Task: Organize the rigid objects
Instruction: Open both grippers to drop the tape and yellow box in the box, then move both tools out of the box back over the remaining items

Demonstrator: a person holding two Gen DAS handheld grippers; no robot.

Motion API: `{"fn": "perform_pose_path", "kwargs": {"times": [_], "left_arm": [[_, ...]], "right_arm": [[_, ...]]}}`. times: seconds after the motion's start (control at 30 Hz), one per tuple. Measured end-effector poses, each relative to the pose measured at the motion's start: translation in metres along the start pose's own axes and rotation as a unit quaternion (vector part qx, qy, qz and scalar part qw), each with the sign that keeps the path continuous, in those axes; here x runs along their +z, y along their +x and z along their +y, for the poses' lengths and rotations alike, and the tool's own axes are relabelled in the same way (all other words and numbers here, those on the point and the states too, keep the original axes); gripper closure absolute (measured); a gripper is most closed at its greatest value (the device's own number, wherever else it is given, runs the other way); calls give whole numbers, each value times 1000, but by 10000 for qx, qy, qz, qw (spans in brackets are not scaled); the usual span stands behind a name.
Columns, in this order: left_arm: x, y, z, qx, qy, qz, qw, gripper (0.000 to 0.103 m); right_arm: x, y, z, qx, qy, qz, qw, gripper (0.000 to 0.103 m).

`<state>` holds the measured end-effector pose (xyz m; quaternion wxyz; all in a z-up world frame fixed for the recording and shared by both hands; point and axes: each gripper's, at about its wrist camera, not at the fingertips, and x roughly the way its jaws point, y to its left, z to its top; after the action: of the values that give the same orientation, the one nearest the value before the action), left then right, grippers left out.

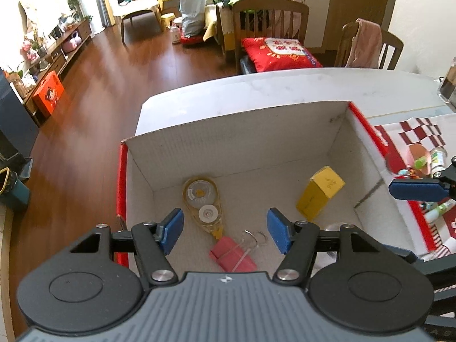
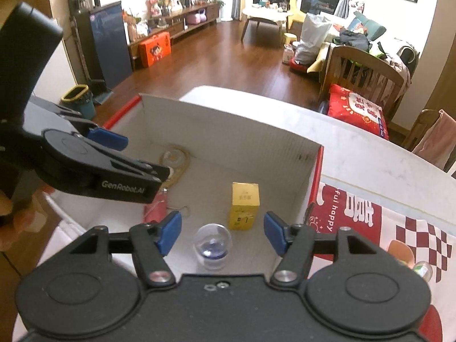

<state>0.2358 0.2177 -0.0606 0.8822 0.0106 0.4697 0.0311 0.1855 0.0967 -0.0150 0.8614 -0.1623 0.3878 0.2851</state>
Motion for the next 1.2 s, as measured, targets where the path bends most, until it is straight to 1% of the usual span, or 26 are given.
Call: {"fn": "perform_pose_path", "kwargs": {"times": [0.1, 0.27, 0.3, 0.33, 0.37, 0.4, 0.63, 0.7, 0.77, 0.93, 1.07, 1.2], "left_arm": [[-4, -14, -4, -45, 6, -89, 10000, 39], [-9, -38, -16, -159, 36, -294, 9994, 39], [-10, -43, -19, -199, 32, -326, 9993, 38], [-12, -47, -22, -241, 26, -371, 9990, 34], [-13, -51, -25, -274, 22, -412, 9988, 31], [-14, -55, -29, -312, 23, -459, 9985, 30], [-19, -73, -61, -447, 14, -664, 9968, 29], [-21, -77, -70, -500, 15, -726, 9961, 29], [-21, -81, -82, -538, 46, -819, 9952, 24], [-22, -85, -113, -634, 71, -992, 9930, 22], [-23, -83, -139, -720, 71, -1053, 9918, 22], [-24, -76, -167, -812, 119, -978, 9918, 22]], "right_arm": [[-4, -19, -2, 9, -60, -224, 9997, 30], [-11, -49, -19, 113, -22, -558, 9984, 23], [-12, -54, -23, 132, -6, -603, 9981, 21], [-15, -60, -27, 147, 18, -656, 9977, 19], [-18, -65, -31, 157, 50, -698, 9974, 19], [-22, -69, -36, 165, 83, -729, 9972, 18], [-50, -101, -72, 131, 284, -1008, 9944, 12], [-60, -108, -83, 101, 327, -1064, 9937, 8], [-70, -113, -94, 90, 373, -1106, 9931, 7], [-98, -123, -120, 48, 394, -1158, 9925, 1], [-118, -126, -138, -41, 420, -1134, 9927, 0], [-132, -125, -157, -157, 399, -1064, 9934, 0]]}}
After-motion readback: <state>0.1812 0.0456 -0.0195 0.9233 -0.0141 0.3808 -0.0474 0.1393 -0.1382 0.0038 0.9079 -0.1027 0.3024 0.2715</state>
